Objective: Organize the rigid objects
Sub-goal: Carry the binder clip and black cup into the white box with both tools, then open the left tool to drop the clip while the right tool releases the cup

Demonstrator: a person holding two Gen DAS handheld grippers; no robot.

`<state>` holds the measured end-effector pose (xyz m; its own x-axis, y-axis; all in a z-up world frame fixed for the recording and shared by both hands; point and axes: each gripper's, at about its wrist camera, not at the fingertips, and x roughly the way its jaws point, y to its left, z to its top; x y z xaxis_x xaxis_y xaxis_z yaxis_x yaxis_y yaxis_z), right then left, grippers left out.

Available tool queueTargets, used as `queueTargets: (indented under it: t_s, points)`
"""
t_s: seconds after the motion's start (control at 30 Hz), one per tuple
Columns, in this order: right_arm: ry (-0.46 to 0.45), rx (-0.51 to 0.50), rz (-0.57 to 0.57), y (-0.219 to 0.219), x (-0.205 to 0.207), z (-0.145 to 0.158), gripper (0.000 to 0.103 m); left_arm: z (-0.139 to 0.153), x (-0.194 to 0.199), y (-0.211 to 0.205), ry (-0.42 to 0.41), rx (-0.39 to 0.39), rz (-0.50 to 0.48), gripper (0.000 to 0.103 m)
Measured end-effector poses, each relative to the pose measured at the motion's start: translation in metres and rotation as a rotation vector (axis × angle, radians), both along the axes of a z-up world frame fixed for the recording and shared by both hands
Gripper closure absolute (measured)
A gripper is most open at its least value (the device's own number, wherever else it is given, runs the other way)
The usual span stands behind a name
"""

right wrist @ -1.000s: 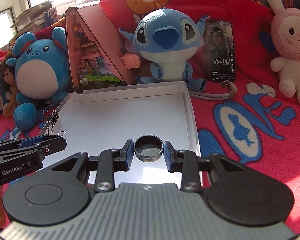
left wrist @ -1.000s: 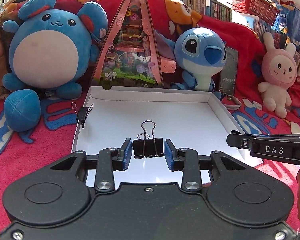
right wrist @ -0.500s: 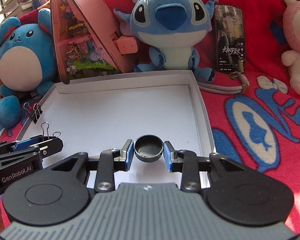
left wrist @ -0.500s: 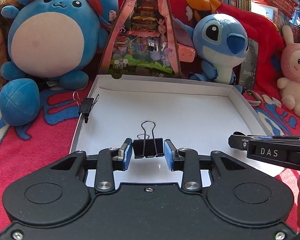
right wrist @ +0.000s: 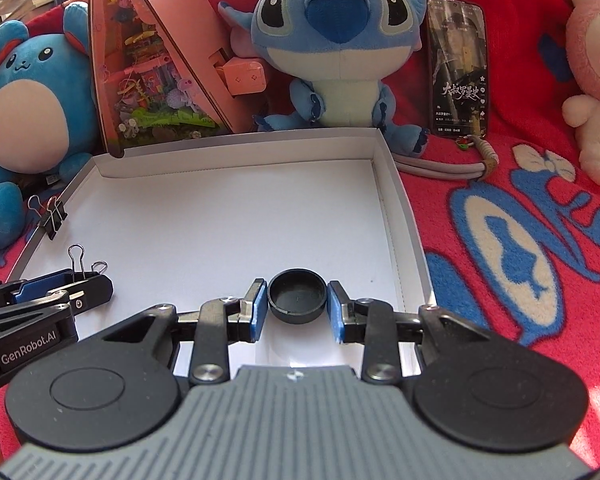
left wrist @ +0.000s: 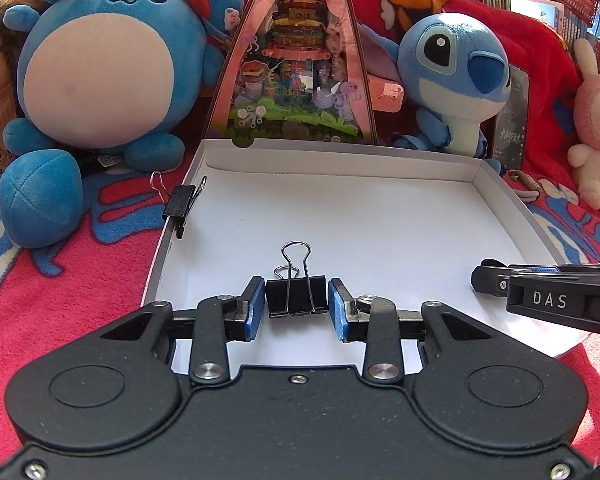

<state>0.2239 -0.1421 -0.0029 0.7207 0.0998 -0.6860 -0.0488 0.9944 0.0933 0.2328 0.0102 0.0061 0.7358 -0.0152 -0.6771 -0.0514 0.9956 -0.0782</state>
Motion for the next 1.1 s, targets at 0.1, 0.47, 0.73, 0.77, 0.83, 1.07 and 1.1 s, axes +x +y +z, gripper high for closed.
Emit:
queueTargets:
  t_s: [0.1,0.47,0.73,0.77,0.83,1.07,1.1]
  points:
    - [-0.007,-0.017,0.008,0.002,-0.001,-0.001,0.065,-0.001,-0.001,-0.001,-0.005,0.014,-0.005,0.070]
    - [-0.047,-0.063,0.024,0.008,-0.008,-0.005,0.049,0.000,-0.005,-0.004,-0.010,0.030,0.000,0.060]
    - [-0.067,-0.030,0.040,0.007,-0.016,-0.004,0.031,0.010,-0.015,0.001,-0.037,0.028,-0.001,0.045]
    - [-0.071,-0.031,0.042,0.006,-0.017,-0.003,0.030,0.012,-0.017,0.001,-0.039,0.027,-0.004,0.043]
    - [-0.079,-0.032,0.047,0.005,-0.021,0.000,0.028,0.015,-0.021,0.001,-0.044,0.028,-0.013,0.038]
    - [-0.127,-0.040,0.078,-0.004,-0.046,0.013,0.019,0.026,-0.045,-0.003,-0.076,0.040,-0.064,0.024]
    - [-0.133,-0.042,0.084,-0.005,-0.050,0.014,0.018,0.028,-0.049,-0.004,-0.081,0.040,-0.075,0.023]
